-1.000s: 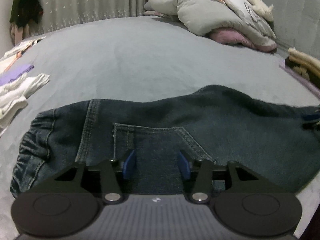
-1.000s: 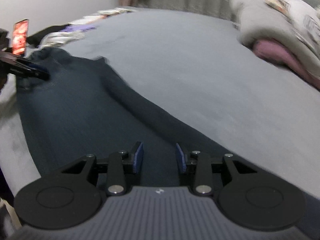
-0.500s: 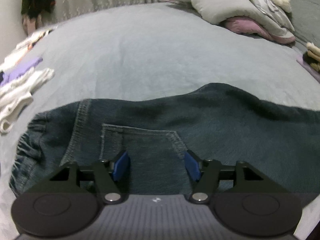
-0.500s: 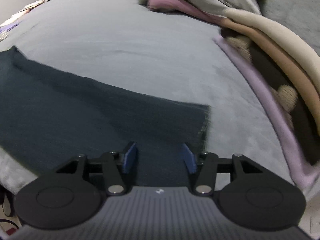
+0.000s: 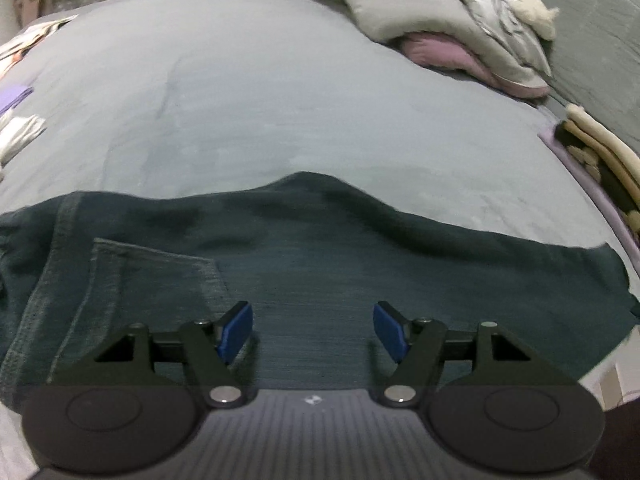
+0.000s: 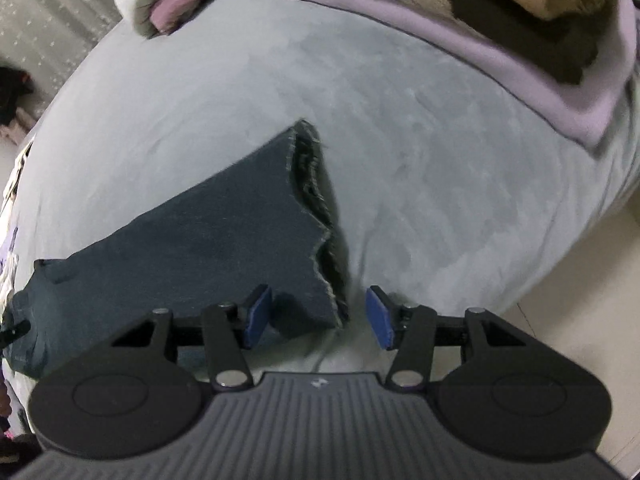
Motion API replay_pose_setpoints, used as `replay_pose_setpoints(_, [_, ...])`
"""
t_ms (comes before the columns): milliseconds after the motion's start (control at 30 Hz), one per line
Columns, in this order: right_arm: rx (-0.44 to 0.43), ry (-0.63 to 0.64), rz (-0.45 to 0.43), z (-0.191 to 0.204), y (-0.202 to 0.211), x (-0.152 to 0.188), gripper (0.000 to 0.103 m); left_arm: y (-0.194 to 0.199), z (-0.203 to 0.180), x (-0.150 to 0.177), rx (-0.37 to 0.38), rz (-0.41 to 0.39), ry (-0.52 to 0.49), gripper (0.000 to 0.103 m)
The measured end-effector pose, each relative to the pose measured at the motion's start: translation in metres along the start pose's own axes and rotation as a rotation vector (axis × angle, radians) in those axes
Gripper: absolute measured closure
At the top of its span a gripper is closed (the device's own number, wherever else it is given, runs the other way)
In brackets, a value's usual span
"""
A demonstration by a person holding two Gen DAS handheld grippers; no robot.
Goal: Fold clothes
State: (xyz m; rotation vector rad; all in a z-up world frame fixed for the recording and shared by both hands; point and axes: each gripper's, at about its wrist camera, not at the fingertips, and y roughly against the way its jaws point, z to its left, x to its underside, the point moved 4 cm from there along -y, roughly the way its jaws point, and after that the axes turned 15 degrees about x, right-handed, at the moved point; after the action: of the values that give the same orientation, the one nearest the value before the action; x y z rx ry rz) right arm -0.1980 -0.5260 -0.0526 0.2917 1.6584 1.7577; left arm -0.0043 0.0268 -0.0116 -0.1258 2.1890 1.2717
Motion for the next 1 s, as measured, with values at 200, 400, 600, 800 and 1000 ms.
replay_pose_setpoints(200, [-0.064, -0.077, 0.038, 0.004, -0.011, -0.003, 0.05, -0.012, -0.022, -0.002, 0.065, 0.029, -0.007, 0.036])
replay_pose_setpoints(400, [-0.049, -0.057, -0.043, 0.01, 0.003, -0.004, 0.084, -0.017, -0.045, -0.002, 0.117, 0.054, -0.043, 0.035])
replay_pose_setpoints(600, [-0.14, 0.014, -0.197, 0.039, 0.046, -0.01, 0.09, -0.022, -0.064, -0.005, 0.176, 0.065, -0.067, 0.035])
replay_pose_setpoints(800, [-0.165, 0.231, -0.316, 0.105, 0.083, 0.006, 0.09, -0.029, -0.075, -0.008, 0.268, 0.075, -0.031, 0.035])
replay_pose_setpoints(1000, [-0.226, 0.507, -0.358, 0.194, 0.102, 0.036, 0.09, -0.026, -0.078, -0.009, 0.465, 0.034, 0.043, 0.035])
